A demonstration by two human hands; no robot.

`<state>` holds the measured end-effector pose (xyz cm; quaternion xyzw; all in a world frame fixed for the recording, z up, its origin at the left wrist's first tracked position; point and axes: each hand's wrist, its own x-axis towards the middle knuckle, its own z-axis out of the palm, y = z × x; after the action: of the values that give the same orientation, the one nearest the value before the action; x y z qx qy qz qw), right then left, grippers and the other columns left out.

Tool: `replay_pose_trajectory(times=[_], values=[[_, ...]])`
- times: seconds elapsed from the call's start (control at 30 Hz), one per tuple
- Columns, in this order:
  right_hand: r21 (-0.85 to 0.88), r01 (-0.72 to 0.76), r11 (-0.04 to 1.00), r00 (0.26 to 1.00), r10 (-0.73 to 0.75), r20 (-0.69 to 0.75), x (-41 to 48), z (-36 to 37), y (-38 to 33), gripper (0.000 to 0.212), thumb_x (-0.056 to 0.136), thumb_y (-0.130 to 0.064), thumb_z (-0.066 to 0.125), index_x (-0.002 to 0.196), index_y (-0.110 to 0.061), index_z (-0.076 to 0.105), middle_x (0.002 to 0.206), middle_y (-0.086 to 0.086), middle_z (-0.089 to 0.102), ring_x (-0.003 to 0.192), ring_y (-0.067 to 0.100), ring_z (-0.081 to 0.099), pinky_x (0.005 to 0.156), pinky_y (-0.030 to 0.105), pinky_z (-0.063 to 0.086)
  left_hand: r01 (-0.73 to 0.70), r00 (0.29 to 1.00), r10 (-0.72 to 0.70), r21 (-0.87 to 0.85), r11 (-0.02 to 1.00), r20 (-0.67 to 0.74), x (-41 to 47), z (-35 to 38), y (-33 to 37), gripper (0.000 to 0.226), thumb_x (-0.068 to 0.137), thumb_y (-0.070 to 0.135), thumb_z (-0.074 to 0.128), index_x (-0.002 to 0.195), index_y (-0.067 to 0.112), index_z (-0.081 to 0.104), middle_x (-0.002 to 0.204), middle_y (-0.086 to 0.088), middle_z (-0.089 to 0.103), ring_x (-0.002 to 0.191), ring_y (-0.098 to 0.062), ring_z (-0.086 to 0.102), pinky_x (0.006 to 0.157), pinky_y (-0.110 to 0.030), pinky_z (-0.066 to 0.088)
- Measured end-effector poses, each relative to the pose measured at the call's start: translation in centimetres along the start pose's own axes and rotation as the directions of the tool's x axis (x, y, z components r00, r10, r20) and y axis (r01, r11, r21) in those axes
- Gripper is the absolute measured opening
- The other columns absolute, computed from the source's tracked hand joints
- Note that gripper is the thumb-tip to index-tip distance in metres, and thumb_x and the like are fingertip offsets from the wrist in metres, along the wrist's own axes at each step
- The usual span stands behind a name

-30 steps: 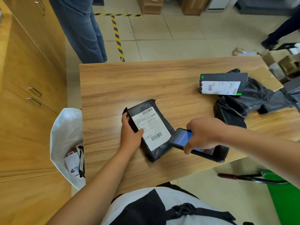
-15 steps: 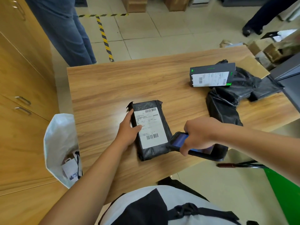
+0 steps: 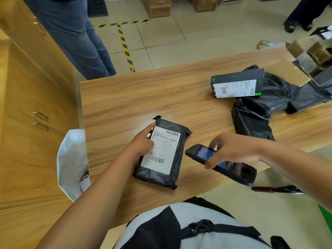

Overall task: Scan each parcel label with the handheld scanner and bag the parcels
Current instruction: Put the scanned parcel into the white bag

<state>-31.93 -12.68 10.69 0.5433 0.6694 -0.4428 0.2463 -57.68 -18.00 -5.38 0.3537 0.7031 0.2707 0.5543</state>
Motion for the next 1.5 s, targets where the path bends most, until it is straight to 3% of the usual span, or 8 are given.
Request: replay_pose_trajectory(times=[0.1, 0.23, 0.37, 0.67, 0.97, 1.13, 1.27, 1.5], values=[[0.226, 0.042, 0.973, 0.998, -0.031, -0.052, 0.5, 0.0, 1.7, 0.072, 0.045, -0.054, 0.089, 0.108, -0.026, 0.066, 0.097, 0.006, 0.074, 0.067, 0.018, 0.075, 0.051, 0.025, 0.058, 0.01, 0.954, 0.09, 0.33, 0.944, -0.286, -2.1, 1.9, -0.3, 0.067, 0.089, 0.024, 0.063, 0.149, 0.032, 0.034, 0.147, -0.003, 0.042, 0.135, -0.029, 0.038, 0.108, -0.041, 0.036], [0.491, 0.118, 0.863, 0.988, -0.055, -0.142, 1.6, 0.6, 2.7, 0.051, 0.067, -0.033, 0.092, 0.107, -0.026, 0.062, 0.08, 0.001, 0.072, 0.051, 0.003, 0.07, 0.037, 0.013, 0.047, 0.184, 0.928, 0.05, 0.57, 0.801, -0.37, -6.7, 6.8, -2.1, 0.107, 0.061, 0.077, 0.063, 0.149, 0.04, 0.015, 0.156, -0.002, 0.01, 0.141, -0.031, 0.017, 0.115, -0.047, 0.02], [0.606, 0.18, 0.775, 0.98, -0.085, -0.182, 3.4, 1.2, 2.4, 0.041, 0.073, -0.028, 0.088, 0.108, -0.02, 0.068, 0.068, -0.002, 0.075, 0.046, 0.005, 0.068, 0.036, 0.016, 0.047, 0.29, 0.896, 0.038, 0.649, 0.703, -0.442, -8.0, 9.5, -4.2, 0.111, 0.066, 0.068, 0.07, 0.15, 0.039, 0.005, 0.156, -0.005, -0.003, 0.142, -0.03, 0.004, 0.117, -0.046, 0.012], [0.579, 0.26, 0.772, 0.963, -0.251, -0.098, 5.6, 1.2, -1.0, 0.027, 0.069, -0.027, 0.088, 0.093, -0.021, 0.079, 0.088, 0.022, 0.071, 0.056, 0.016, 0.068, 0.053, 0.032, 0.057, 0.36, 0.864, -0.028, 0.578, 0.732, -0.503, -8.9, 7.5, -4.8, 0.107, 0.064, 0.06, 0.071, 0.149, 0.045, 0.008, 0.148, -0.009, 0.02, 0.134, -0.028, 0.018, 0.113, -0.039, 0.021], [0.486, 0.335, 0.807, 0.926, -0.377, -0.013, 5.9, 4.8, -8.6, 0.035, 0.067, -0.034, 0.09, 0.098, -0.024, 0.078, 0.076, 0.004, 0.07, 0.068, 0.019, 0.069, 0.073, 0.047, 0.057, 0.426, 0.748, -0.214, 0.207, 0.881, -0.628, -14.1, 1.7, -8.9, 0.098, 0.058, 0.064, 0.074, 0.142, 0.054, 0.026, 0.134, 0.002, 0.04, 0.121, -0.023, 0.033, 0.089, -0.032, 0.036], [0.457, 0.34, 0.822, 0.923, -0.385, 0.007, 5.3, 6.8, -12.0, 0.055, 0.048, -0.047, 0.087, 0.098, -0.026, 0.078, 0.068, -0.003, 0.07, 0.067, 0.017, 0.071, 0.073, 0.047, 0.057, 0.227, 0.701, -0.301, -0.197, 0.954, -0.646, -16.2, -4.3, -11.9, 0.086, 0.056, 0.053, 0.086, 0.134, 0.045, 0.05, 0.126, 0.007, 0.055, 0.116, -0.019, 0.052, 0.097, -0.036, 0.049], [0.446, 0.327, 0.833, 0.933, -0.36, -0.012, 5.0, 8.0, -13.9, 0.058, 0.046, -0.048, 0.087, 0.1, -0.027, 0.077, 0.067, -0.006, 0.07, 0.066, 0.015, 0.072, 0.075, 0.046, 0.058, 0.039, 0.705, -0.389, -0.515, 0.857, -0.593, -16.2, -9.5, -14.0, 0.074, 0.063, 0.042, 0.089, 0.13, 0.037, 0.057, 0.13, 0.013, 0.054, 0.104, -0.005, 0.058, 0.074, -0.019, 0.053], [0.467, 0.295, 0.833, 0.952, -0.296, -0.074, 4.3, 9.9, -15.3, 0.04, 0.052, -0.041, 0.086, 0.091, -0.03, 0.081, 0.067, -0.005, 0.071, 0.065, 0.013, 0.072, 0.075, 0.046, 0.056, 0.09, 0.761, -0.505, -0.705, 0.704, -0.406, -13.7, -15.6, -18.5, 0.067, 0.073, 0.045, 0.082, 0.133, 0.032, 0.055, 0.133, 0.0, 0.059, 0.116, -0.021, 0.06, 0.077, -0.034, 0.051]])
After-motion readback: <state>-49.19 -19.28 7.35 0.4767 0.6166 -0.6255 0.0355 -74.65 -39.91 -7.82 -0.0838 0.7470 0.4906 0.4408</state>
